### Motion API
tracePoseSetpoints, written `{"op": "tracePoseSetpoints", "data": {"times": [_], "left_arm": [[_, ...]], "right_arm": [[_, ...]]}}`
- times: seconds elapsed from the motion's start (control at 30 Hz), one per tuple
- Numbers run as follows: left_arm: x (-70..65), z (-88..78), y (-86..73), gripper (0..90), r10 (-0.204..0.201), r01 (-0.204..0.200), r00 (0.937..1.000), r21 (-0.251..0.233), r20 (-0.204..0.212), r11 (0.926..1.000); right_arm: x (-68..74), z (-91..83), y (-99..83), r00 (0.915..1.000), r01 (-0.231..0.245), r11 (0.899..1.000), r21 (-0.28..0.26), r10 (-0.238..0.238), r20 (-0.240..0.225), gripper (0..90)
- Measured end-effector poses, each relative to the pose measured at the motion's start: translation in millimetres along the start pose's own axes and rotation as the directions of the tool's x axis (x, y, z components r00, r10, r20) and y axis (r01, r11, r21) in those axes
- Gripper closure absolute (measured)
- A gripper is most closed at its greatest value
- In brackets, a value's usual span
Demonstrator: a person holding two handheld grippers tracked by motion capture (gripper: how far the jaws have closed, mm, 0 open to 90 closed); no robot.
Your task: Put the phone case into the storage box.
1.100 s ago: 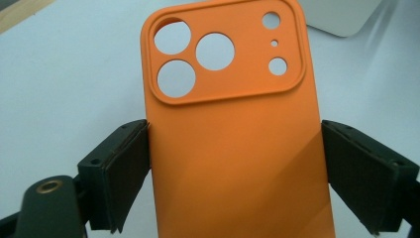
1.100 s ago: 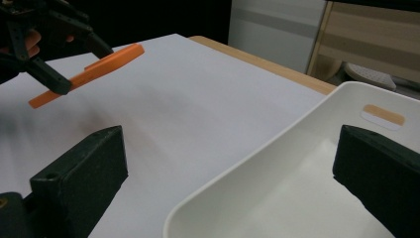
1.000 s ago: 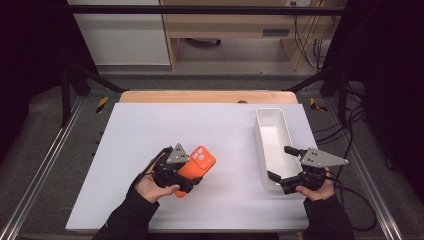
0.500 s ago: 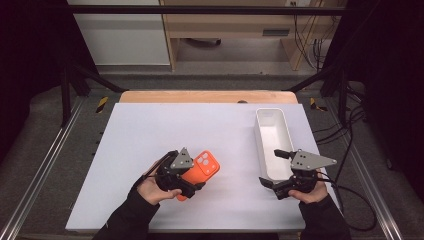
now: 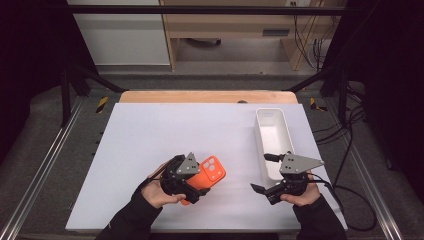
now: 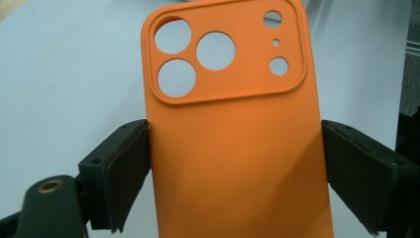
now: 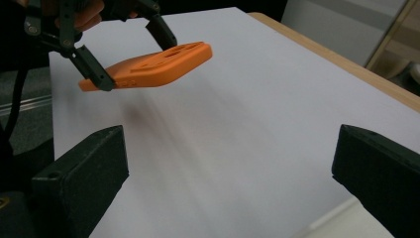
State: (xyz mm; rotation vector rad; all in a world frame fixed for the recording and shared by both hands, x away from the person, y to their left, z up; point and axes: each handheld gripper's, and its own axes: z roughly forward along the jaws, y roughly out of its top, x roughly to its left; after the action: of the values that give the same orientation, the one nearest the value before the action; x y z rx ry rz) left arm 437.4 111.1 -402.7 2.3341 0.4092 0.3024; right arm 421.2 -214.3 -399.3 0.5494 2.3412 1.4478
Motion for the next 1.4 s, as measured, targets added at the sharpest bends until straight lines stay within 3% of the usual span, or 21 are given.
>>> {"op": "tracePoseSetpoints", "data": {"times": [0.47,0.77,1.4], "left_arm": [[-13.3,5.1,6.2,13.8,0.071,-0.072,0.9967,0.005,0.039,0.9974],[-18.9,5.6,8.4,13.8,0.115,-0.116,0.9915,0.013,0.061,0.9932],[-24.7,9.8,9.6,13.9,0.168,-0.17,0.9817,0.015,0.09,0.9853]], "right_arm": [[12.8,18.3,4.7,0.9957,0.053,0.996,0.066,-0.048,-0.079,2.2],[23.8,28.4,10.8,0.9831,0.111,0.987,0.112,-0.093,-0.158,2.5],[28.7,33.6,21.3,0.9661,0.17,0.971,0.168,-0.131,-0.223,2.8]]}}
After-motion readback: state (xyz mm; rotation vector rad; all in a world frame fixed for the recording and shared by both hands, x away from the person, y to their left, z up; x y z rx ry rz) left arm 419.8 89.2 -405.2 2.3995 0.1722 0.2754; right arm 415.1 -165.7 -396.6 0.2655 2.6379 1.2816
